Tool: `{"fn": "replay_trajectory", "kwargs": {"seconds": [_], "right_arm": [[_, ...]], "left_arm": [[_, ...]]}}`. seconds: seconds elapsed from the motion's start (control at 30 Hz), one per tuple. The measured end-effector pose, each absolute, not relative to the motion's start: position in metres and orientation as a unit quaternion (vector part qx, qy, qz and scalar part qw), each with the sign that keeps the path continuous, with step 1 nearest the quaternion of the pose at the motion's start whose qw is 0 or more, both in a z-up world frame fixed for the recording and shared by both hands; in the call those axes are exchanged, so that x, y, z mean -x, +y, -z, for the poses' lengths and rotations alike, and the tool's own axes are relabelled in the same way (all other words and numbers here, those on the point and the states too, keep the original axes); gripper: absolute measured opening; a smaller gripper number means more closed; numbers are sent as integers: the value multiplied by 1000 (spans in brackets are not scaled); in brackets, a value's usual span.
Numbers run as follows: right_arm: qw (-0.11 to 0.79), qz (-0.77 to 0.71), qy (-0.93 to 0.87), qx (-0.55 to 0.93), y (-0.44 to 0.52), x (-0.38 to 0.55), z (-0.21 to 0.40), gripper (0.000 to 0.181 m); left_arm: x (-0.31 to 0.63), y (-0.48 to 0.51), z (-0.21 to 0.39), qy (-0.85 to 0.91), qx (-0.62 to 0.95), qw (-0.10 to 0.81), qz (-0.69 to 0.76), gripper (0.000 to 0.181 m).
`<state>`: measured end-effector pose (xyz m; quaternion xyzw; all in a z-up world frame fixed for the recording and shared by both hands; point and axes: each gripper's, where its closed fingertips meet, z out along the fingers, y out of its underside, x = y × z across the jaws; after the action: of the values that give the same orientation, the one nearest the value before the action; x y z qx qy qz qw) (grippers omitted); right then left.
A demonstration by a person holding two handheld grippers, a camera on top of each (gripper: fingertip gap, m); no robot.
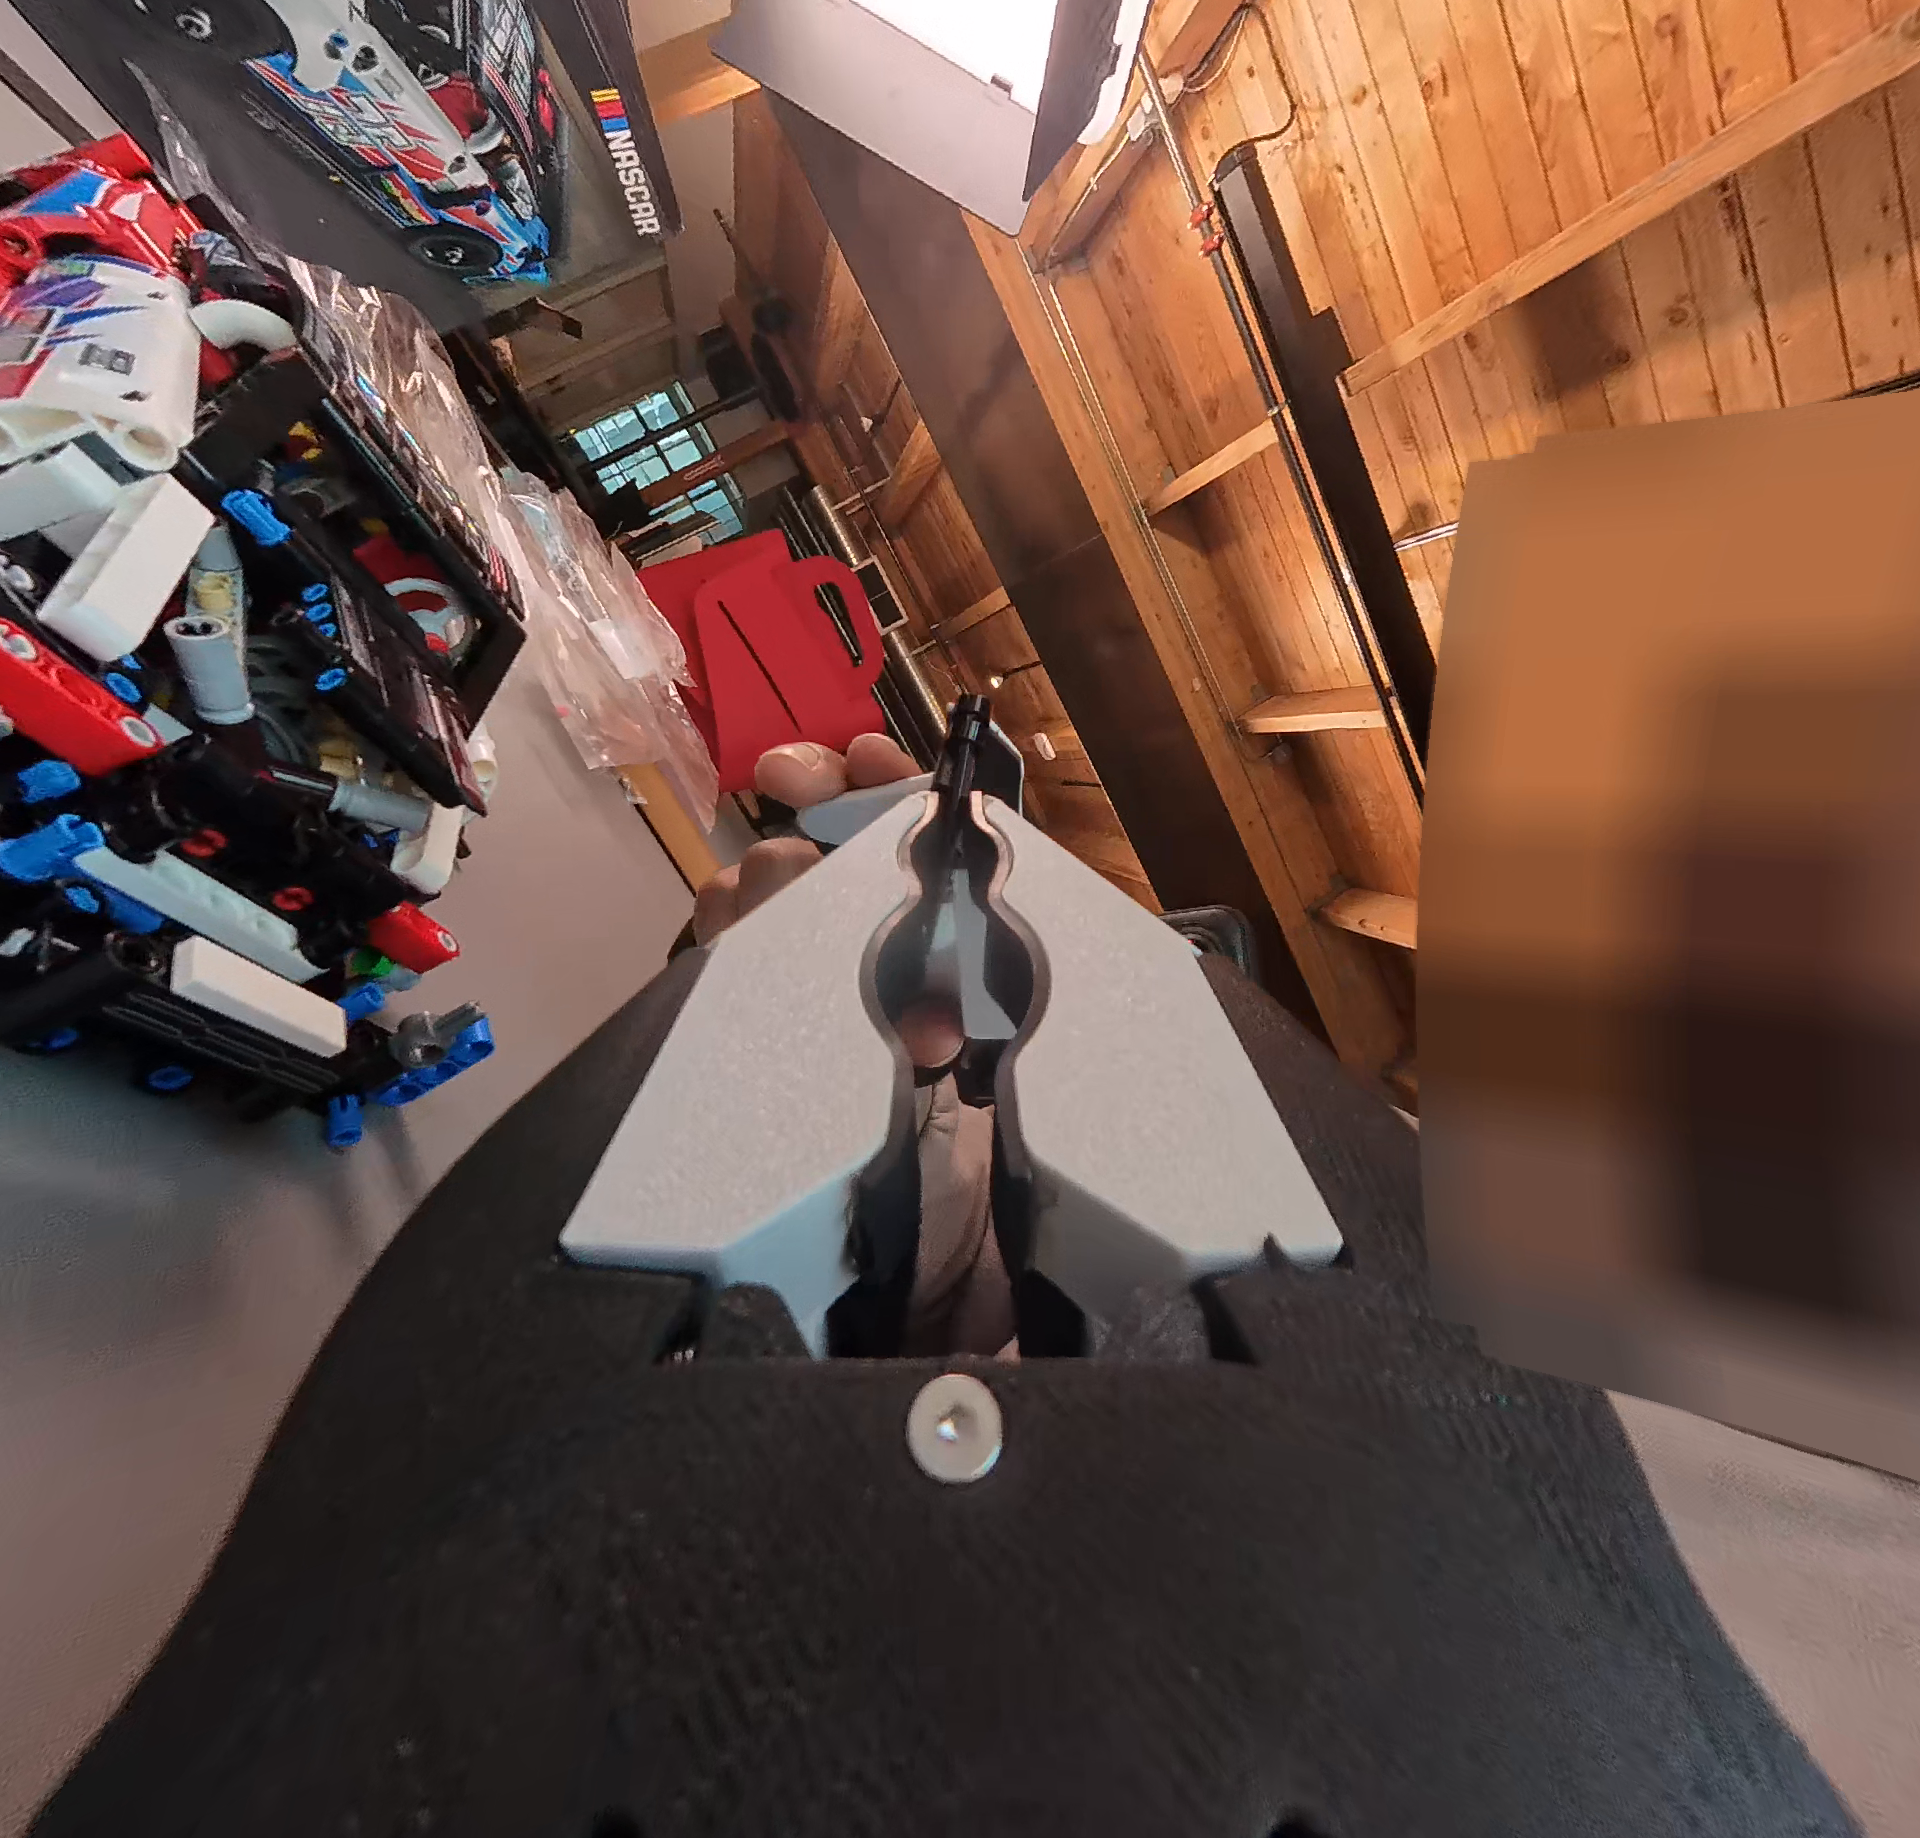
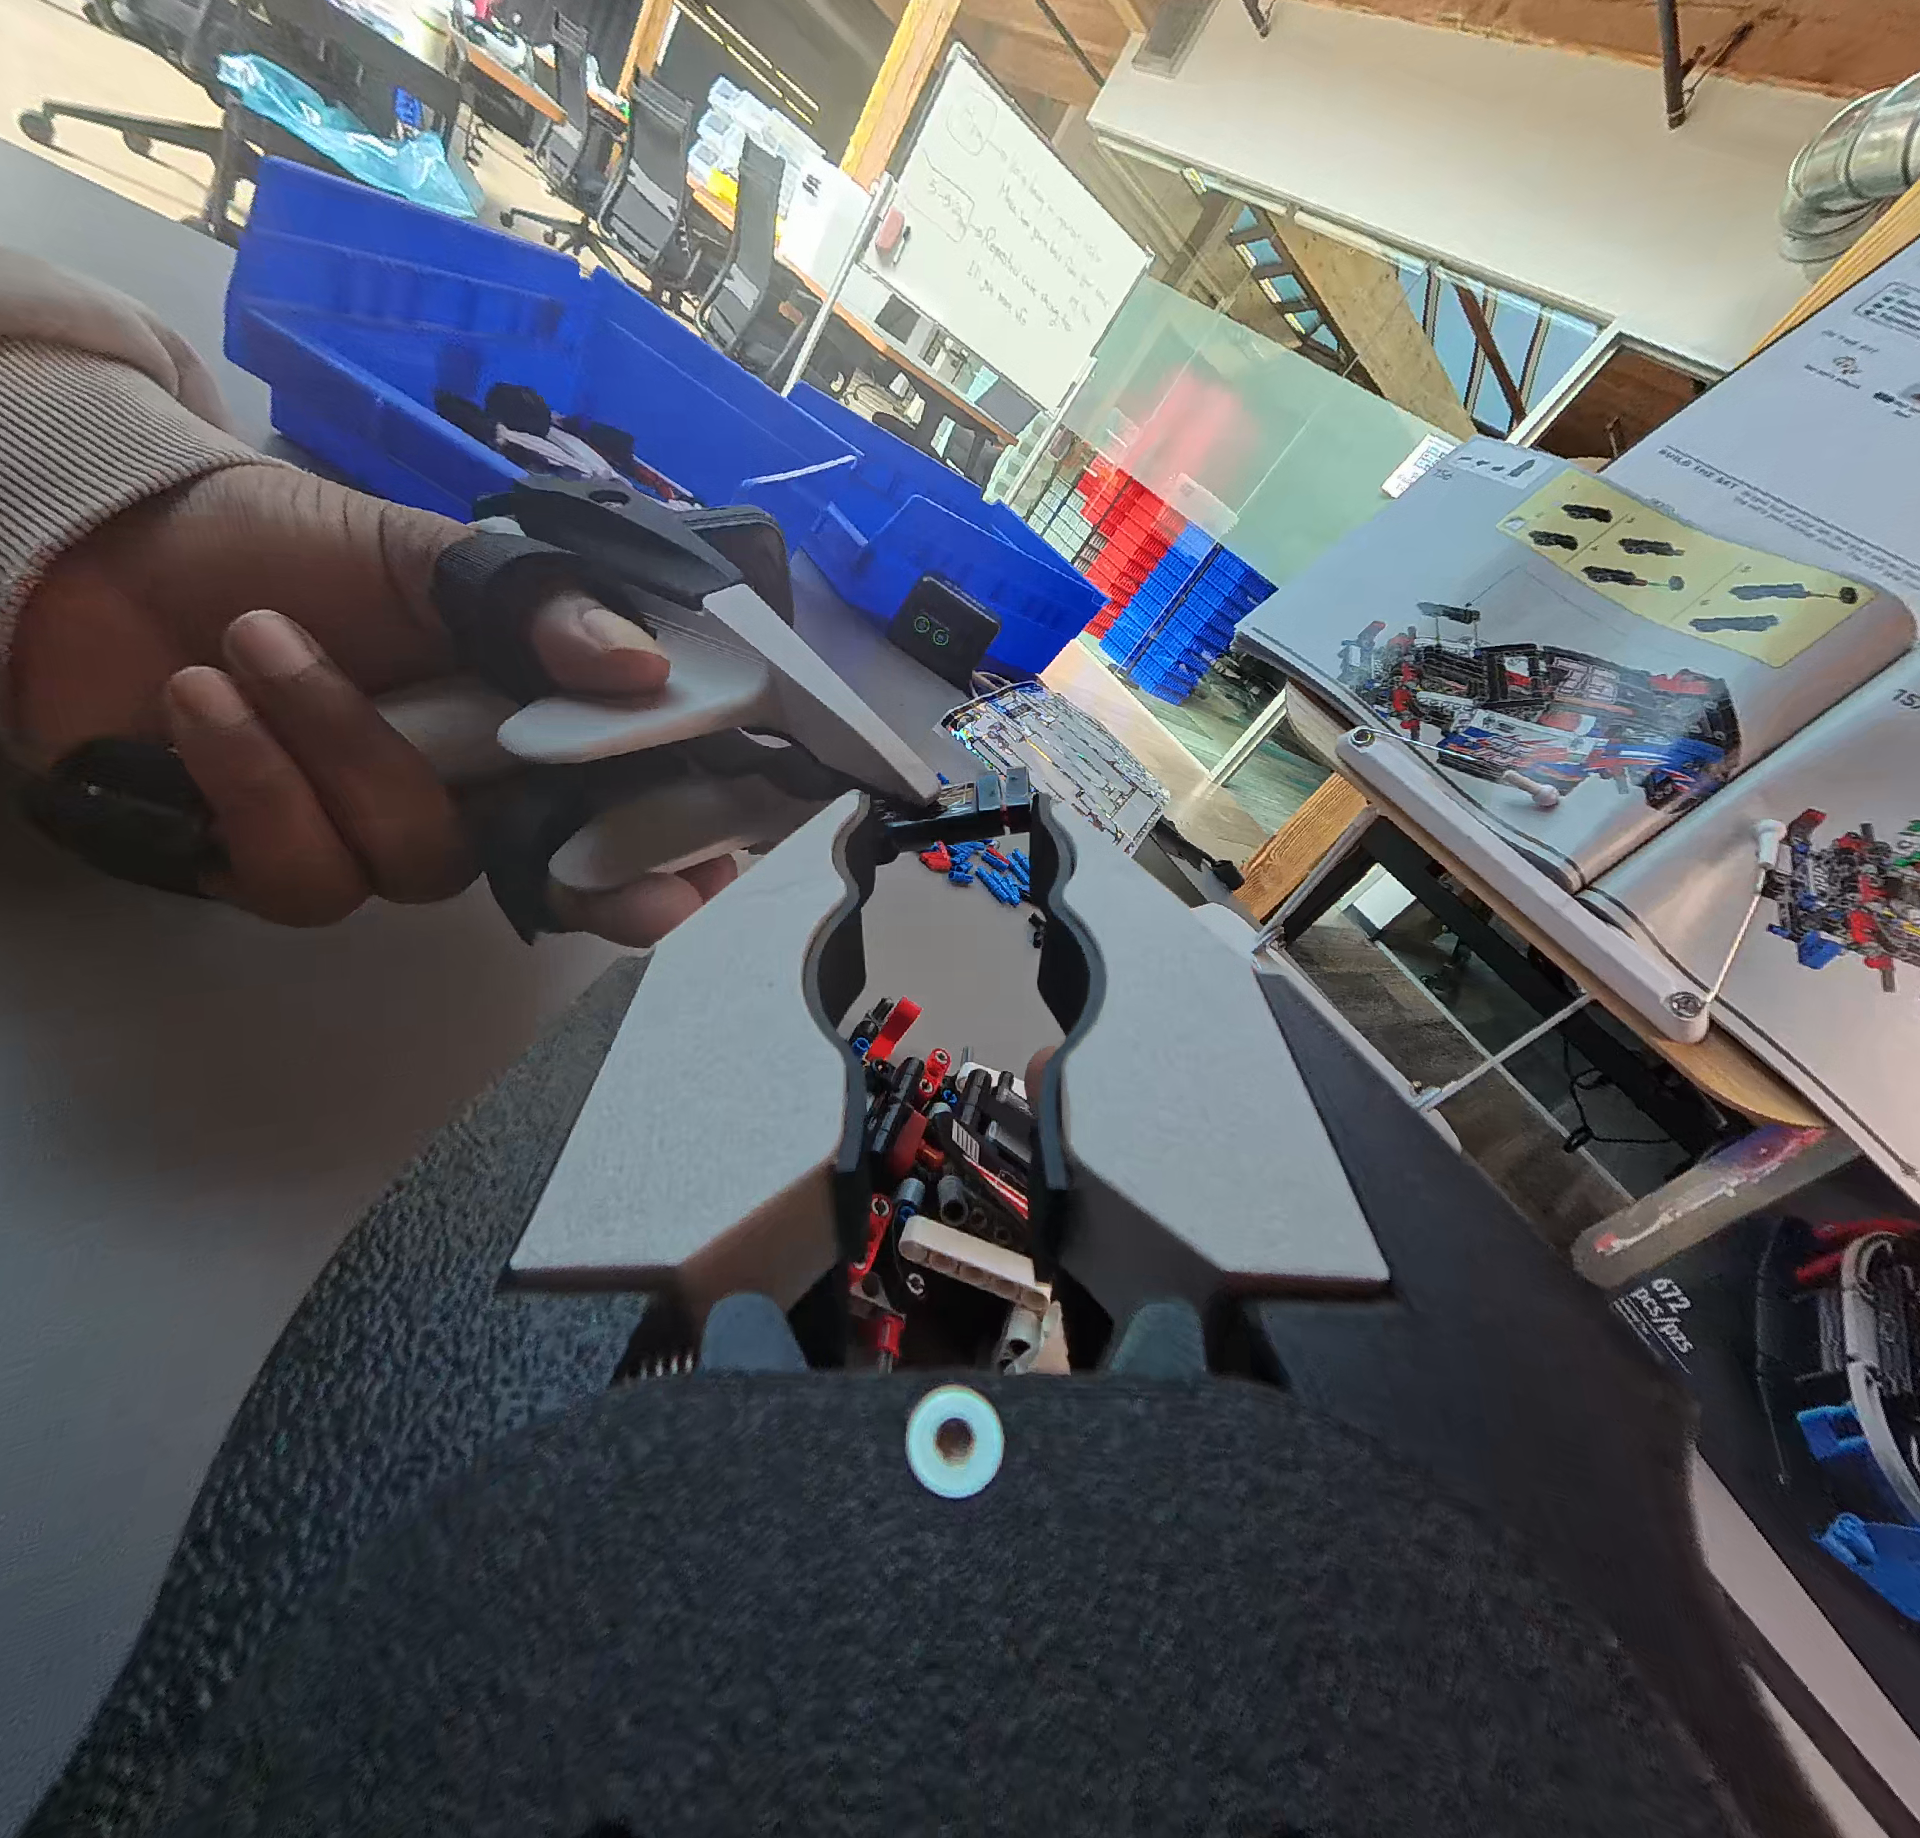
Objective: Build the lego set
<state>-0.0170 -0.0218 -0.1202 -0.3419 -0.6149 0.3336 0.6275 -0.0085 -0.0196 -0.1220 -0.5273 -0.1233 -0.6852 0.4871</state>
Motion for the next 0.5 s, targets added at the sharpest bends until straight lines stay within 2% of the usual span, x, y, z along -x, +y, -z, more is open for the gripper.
{"fn": "replay_trajectory", "kwargs": {"seconds": [0.3, 0.5], "right_arm": [[623, -304, -644, 324, -24, 14, 126, 26], [597, -280, -684, 311, -24, 11, 139, 27]], "left_arm": [[2, -22, 128, -88, 567, 483, 662, 0], [0, -21, 141, 32, 676, 530, 511, 0]]}}
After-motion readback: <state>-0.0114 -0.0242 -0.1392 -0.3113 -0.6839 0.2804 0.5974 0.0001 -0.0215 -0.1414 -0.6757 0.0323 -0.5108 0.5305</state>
